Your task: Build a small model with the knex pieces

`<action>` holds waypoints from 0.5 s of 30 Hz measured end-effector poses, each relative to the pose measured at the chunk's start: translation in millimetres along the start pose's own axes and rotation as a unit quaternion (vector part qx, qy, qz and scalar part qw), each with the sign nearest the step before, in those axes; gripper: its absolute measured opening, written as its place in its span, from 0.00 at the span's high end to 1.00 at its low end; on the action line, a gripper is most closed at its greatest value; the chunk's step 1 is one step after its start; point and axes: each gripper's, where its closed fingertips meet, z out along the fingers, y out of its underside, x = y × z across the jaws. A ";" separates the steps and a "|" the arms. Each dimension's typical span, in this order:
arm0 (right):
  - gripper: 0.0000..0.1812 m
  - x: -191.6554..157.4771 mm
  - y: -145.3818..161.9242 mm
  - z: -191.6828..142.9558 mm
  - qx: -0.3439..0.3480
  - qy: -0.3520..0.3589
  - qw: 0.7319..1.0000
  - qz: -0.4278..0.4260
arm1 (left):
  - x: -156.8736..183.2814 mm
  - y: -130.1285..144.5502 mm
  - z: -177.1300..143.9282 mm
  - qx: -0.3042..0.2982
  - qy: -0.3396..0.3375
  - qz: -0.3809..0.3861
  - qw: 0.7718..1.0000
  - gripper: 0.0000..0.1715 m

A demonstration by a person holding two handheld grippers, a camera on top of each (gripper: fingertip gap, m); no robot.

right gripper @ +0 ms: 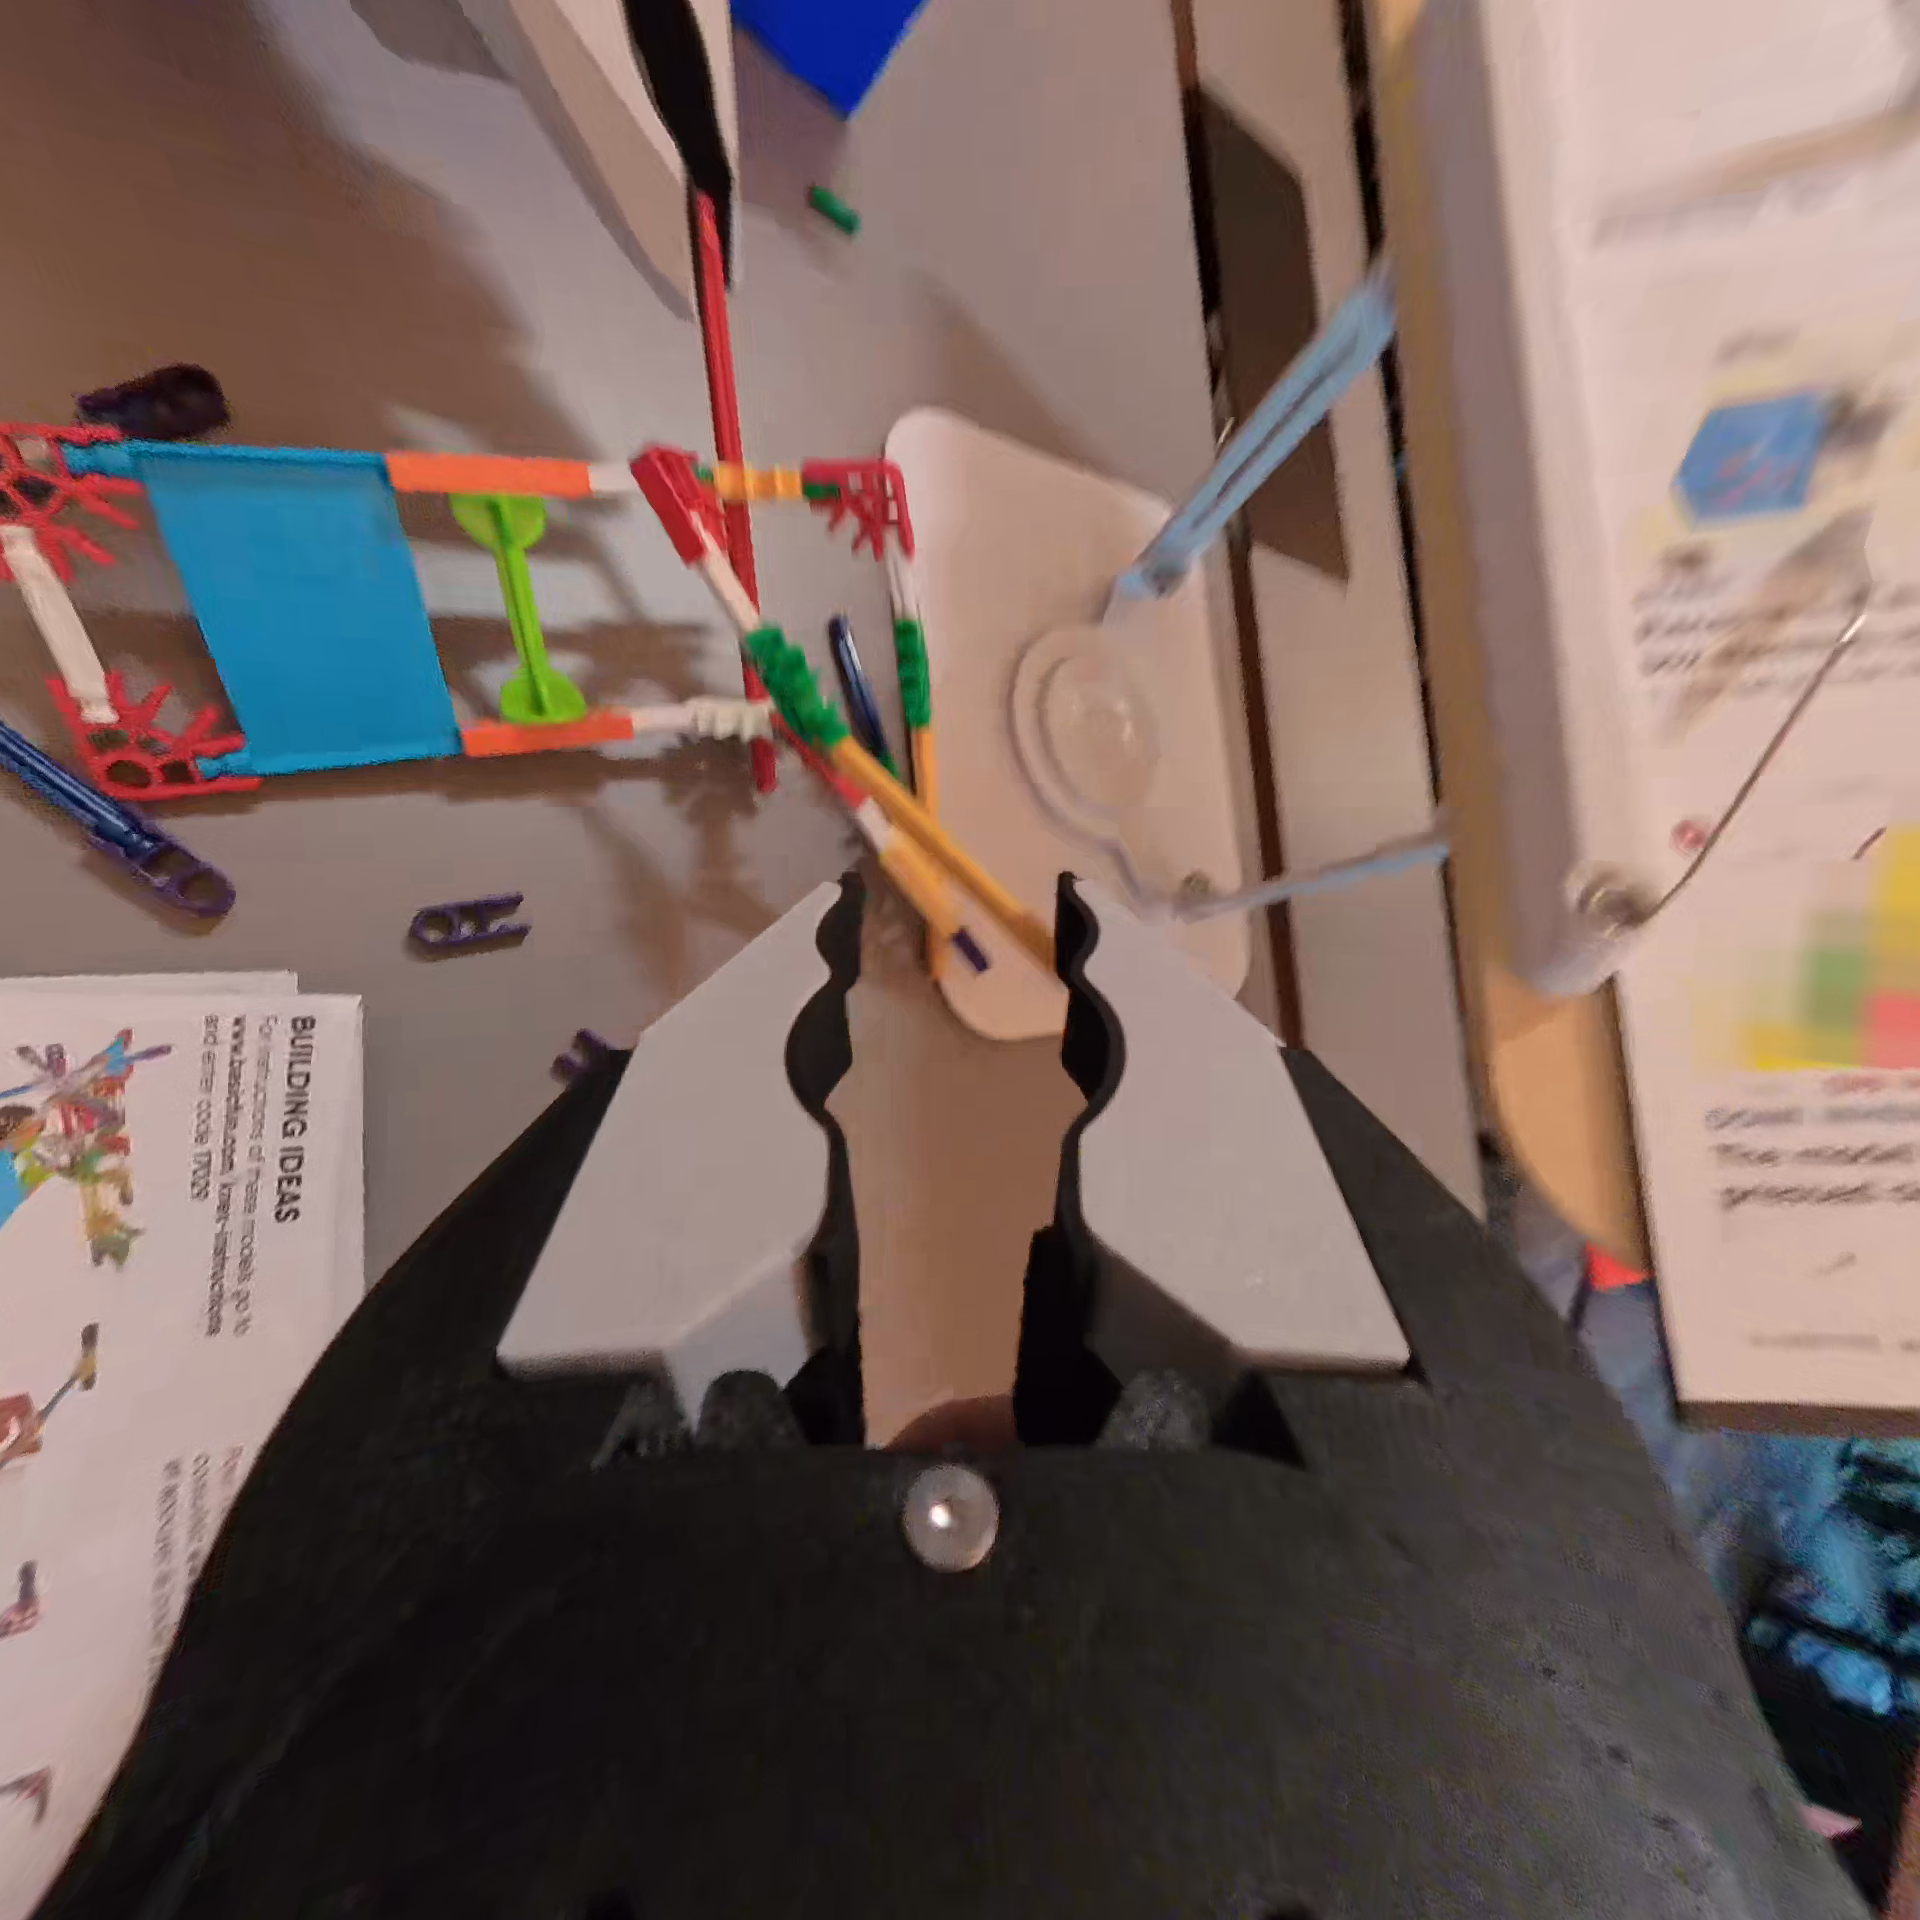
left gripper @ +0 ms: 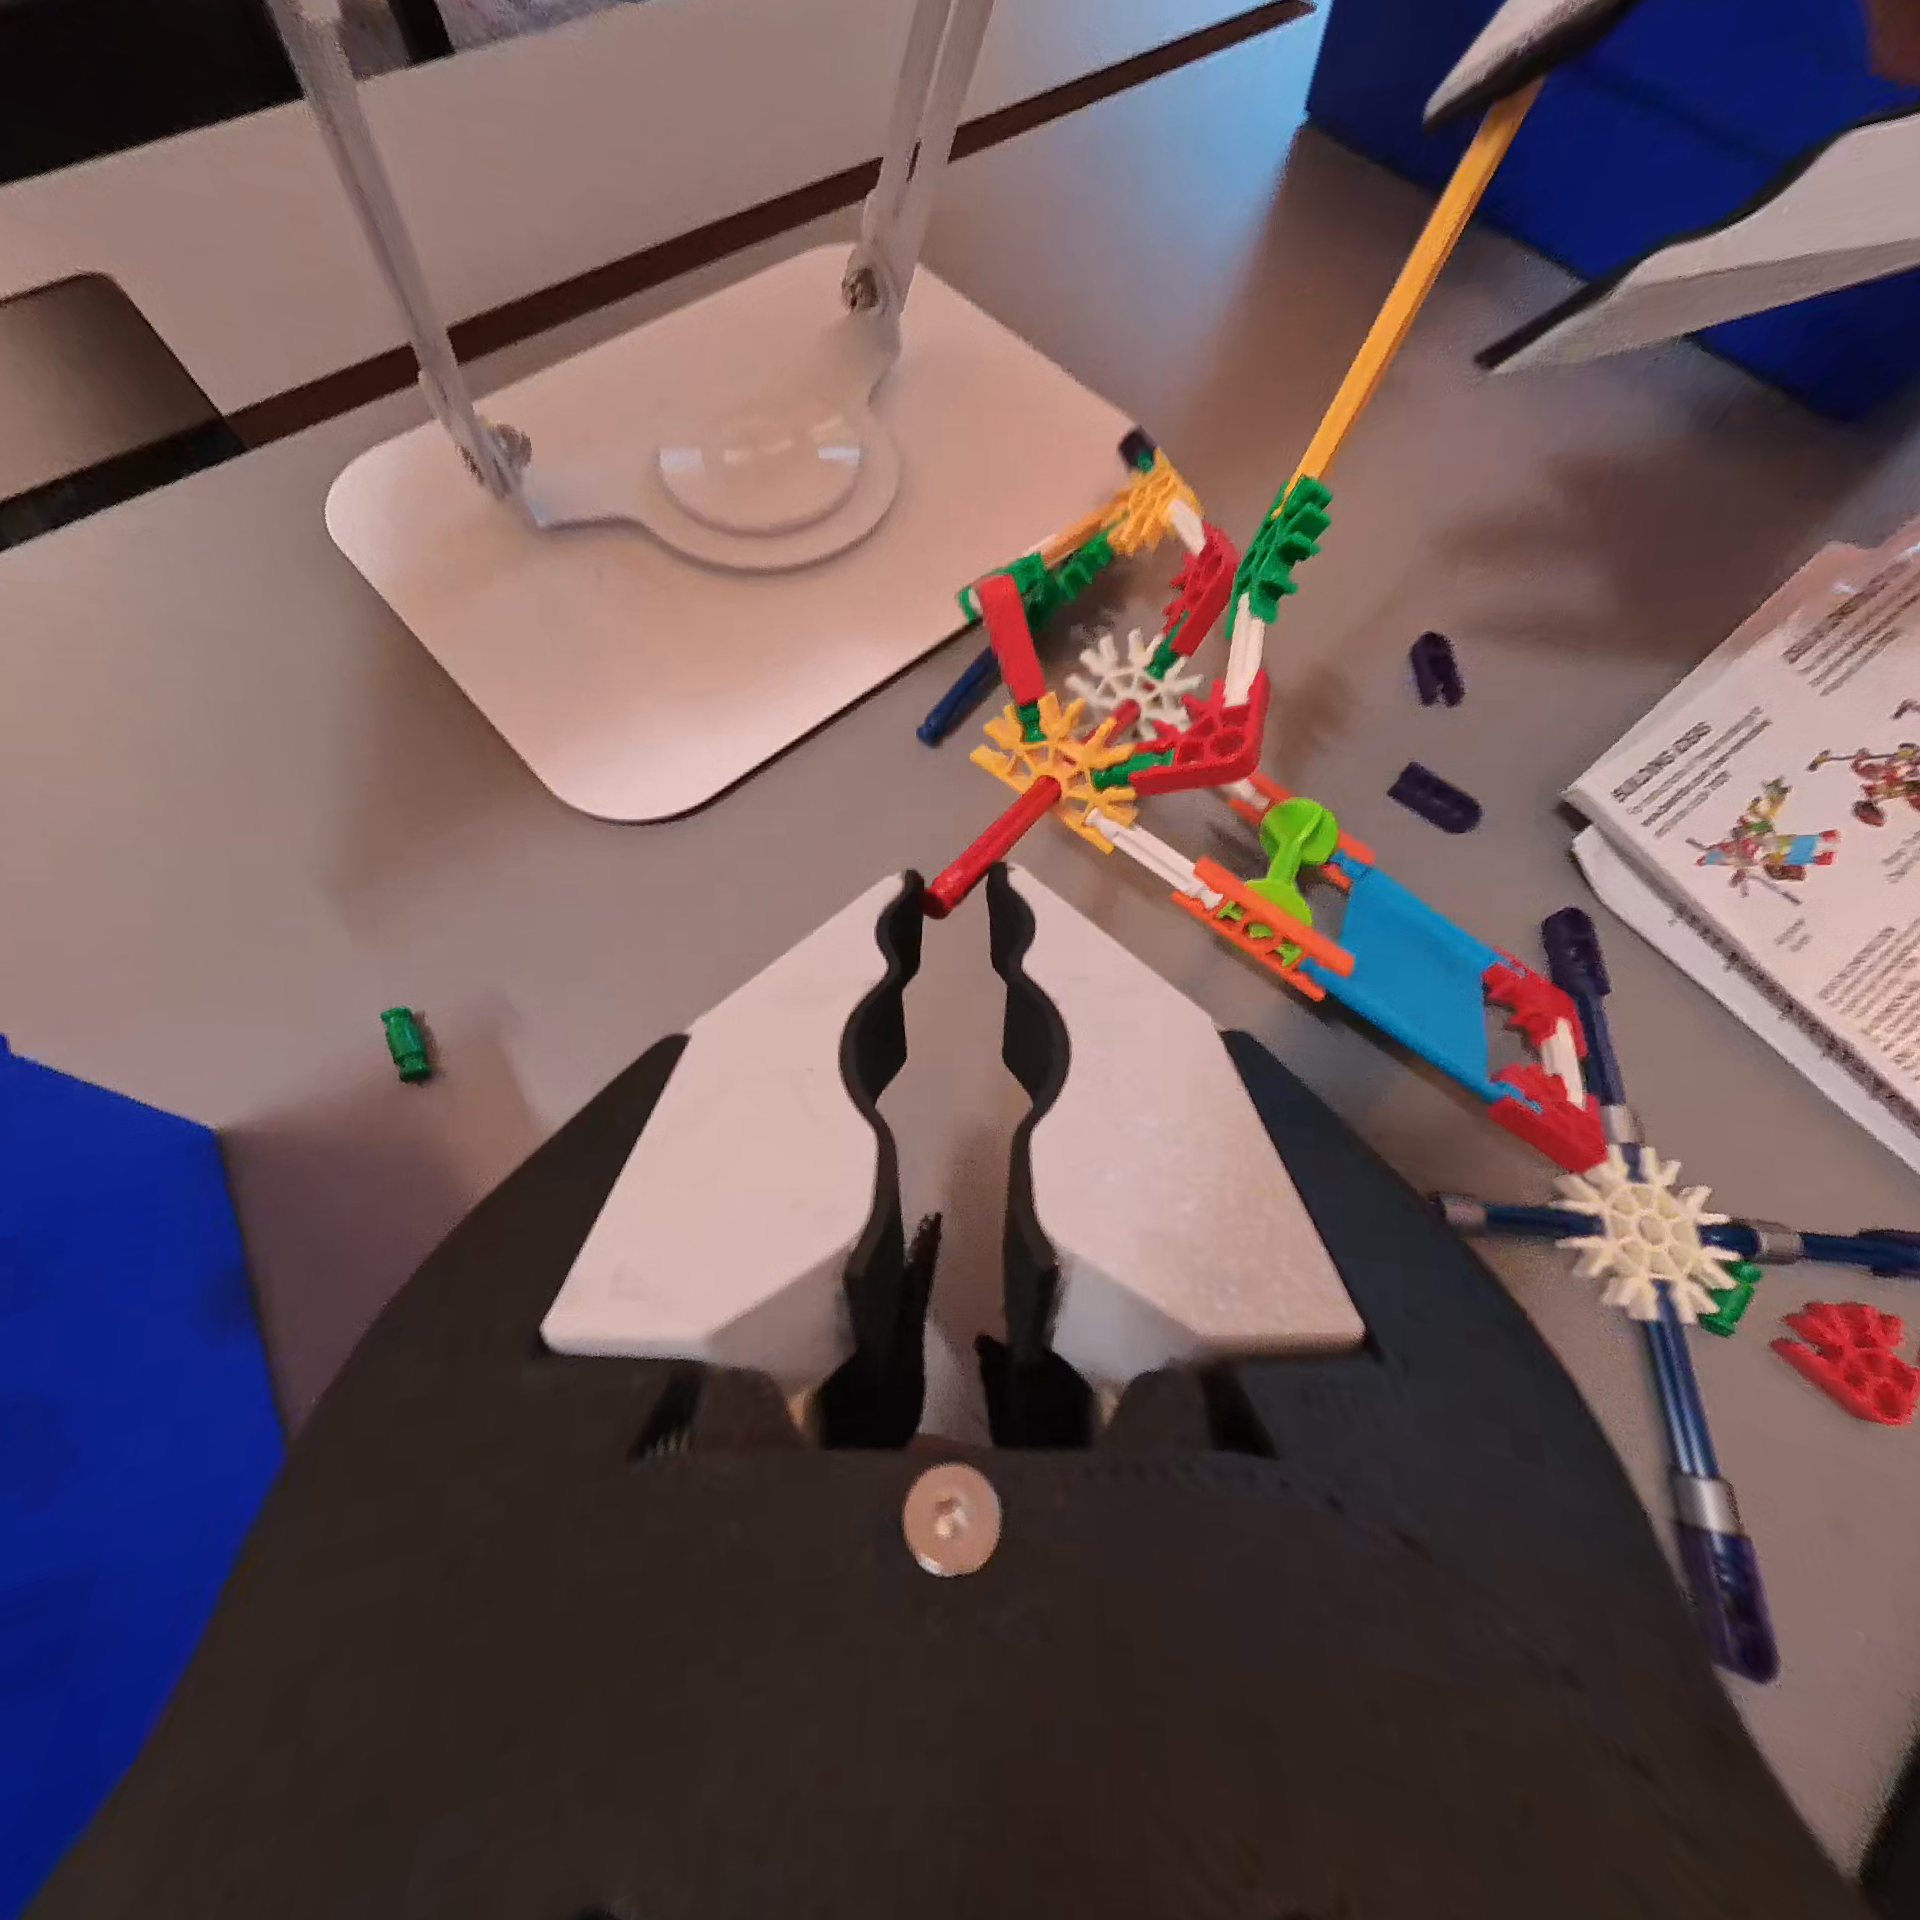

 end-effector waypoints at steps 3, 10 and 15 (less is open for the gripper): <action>0.79 -3.1 15.2 8.4 -0.027 -0.022 0.999 0.034 | -2.6 9.6 2.9 -0.020 -0.001 -0.002 1.000 0.95; 0.78 -2.6 9.0 12.1 0.005 -0.037 0.996 0.076 | -3.2 33.4 12.4 -0.073 -0.010 0.048 0.996 0.96; 0.75 8.7 22.8 13.1 -0.017 -0.012 0.997 0.079 | 2.4 48.7 18.8 -0.115 -0.029 0.142 0.983 0.97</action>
